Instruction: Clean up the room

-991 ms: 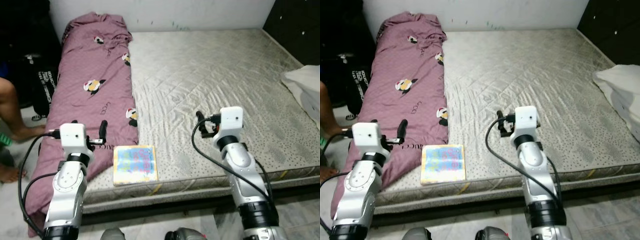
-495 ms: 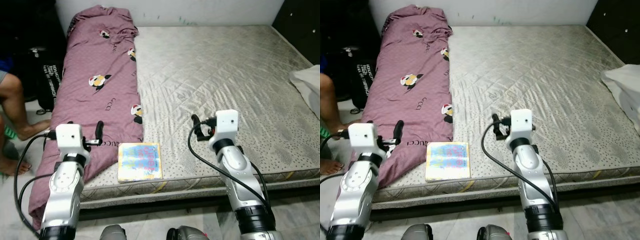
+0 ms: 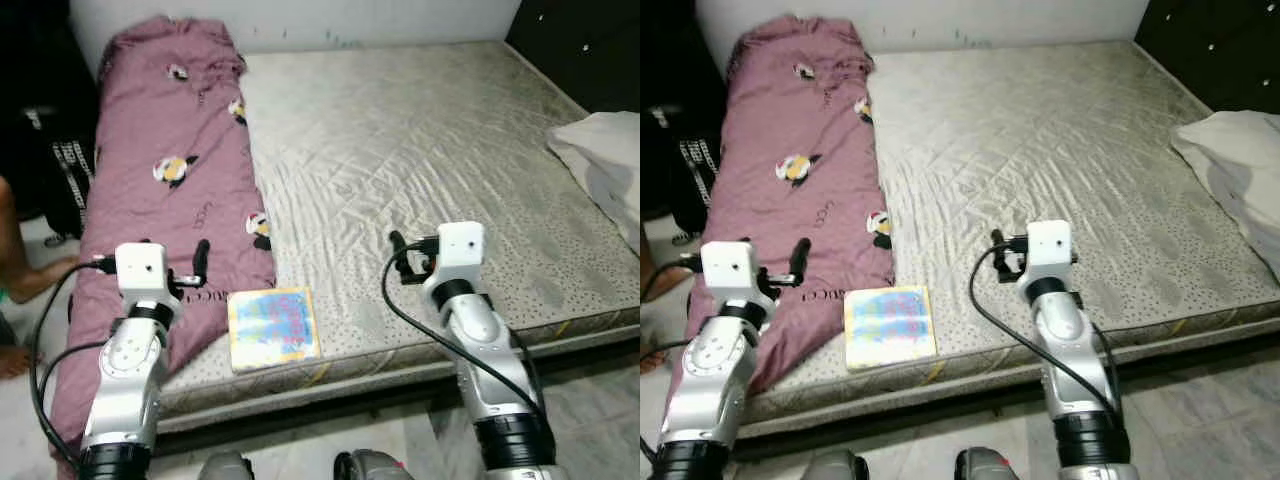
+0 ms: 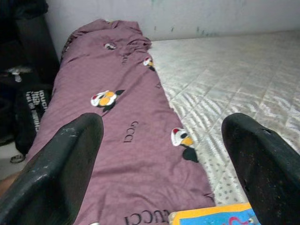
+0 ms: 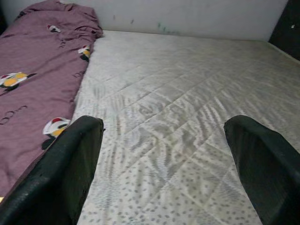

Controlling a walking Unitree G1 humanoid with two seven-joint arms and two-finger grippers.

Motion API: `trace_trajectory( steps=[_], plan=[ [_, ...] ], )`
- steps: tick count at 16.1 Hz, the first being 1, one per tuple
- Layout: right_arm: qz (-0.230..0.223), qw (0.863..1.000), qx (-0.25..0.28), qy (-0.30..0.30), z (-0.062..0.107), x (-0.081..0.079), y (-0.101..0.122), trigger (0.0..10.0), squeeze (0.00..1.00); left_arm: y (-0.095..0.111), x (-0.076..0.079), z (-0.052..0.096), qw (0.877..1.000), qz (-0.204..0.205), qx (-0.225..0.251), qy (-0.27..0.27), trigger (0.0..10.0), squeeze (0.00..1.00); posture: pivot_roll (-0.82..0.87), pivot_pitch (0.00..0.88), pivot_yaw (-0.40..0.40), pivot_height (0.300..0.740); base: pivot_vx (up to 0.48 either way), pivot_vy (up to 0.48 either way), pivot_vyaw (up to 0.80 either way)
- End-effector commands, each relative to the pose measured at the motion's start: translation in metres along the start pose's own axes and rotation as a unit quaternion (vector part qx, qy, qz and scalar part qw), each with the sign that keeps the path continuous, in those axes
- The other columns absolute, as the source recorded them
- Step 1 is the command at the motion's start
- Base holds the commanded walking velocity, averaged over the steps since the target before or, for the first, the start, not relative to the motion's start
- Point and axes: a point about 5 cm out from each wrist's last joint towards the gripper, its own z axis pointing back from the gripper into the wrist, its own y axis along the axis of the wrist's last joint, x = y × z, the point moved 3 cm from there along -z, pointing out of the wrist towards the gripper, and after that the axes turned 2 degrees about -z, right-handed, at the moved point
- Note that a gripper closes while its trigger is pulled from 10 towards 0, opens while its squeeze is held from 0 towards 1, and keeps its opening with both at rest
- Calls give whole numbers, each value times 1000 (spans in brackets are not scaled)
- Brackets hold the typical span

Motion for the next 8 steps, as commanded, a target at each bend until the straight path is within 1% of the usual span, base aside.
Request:
trace_trajectory(
  steps=[1,2,3,4,5,6,7,8],
  plan=[
    [1,1000,0,-2,2,1,1,10000,0,-7,5,1,1000,-6,-17,-16,10000,0,13,97,-18,740,0,0,0],
    [1,1000,1,0,2,0,2,10000,0,-13,13,3,998,-18,-32,-42,10000,0,14,97,-19,740,0,0,0],
    [2,1000,2,3,1,-1,3,10000,0,-15,19,5,997,-20,-33,-69,10000,0,15,98,-20,740,0,0,0],
    [2,1000,4,7,0,-3,3,10000,0,-17,20,5,996,-19,-34,-86,10000,0,16,103,-21,740,0,0,0],
    [1,1000,3,7,-2,-3,3,10000,0,-15,20,2,994,-37,-26,-99,10000,0,20,106,-25,740,0,0,0],
    [1,1000,3,7,-2,-3,3,10000,0,-14,20,1,994,-41,-24,-100,10000,0,20,106,-25,740,0,0,0],
    [0,1000,4,8,-3,-4,4,10000,0,-9,18,-5,994,-54,-9,-99,10000,0,22,108,-26,740,0,0,0],
    [0,1000,5,8,-4,-4,4,10000,0,-5,16,-9,994,-53,0,-91,10000,0,20,105,-24,740,0,0,0]
  ],
)
